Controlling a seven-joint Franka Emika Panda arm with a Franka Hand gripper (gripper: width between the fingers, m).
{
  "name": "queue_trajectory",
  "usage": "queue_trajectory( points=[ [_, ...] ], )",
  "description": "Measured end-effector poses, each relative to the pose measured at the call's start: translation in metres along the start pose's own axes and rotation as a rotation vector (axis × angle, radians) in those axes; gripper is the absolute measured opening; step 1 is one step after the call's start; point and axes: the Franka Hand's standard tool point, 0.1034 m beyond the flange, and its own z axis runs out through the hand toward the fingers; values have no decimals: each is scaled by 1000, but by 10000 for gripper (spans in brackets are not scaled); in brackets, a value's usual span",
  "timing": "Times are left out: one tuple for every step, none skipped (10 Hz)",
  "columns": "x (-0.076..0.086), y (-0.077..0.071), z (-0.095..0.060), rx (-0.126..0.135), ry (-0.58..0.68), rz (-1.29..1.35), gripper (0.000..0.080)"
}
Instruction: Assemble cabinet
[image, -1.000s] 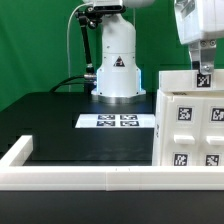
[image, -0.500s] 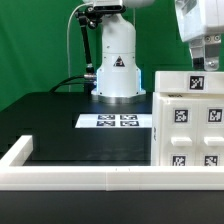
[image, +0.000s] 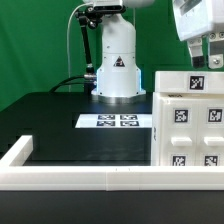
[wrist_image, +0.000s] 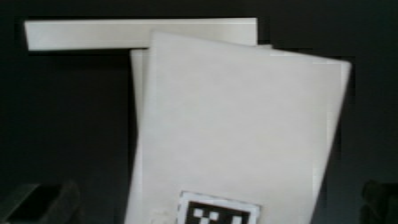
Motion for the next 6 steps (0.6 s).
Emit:
queue_trajectory(
  points=[
    [0,-4,-2,-9,-4,-148,796],
    [1,-10,-4,-12,-7,-258,796],
    [2,-15,-5,-14,-11,-384,796],
    [2,-17,-5,-13,-11,-467,796],
    [2,-16,-5,-14,-12,-529,796],
    [2,-16,-5,-14,-13,-596,796]
  ],
)
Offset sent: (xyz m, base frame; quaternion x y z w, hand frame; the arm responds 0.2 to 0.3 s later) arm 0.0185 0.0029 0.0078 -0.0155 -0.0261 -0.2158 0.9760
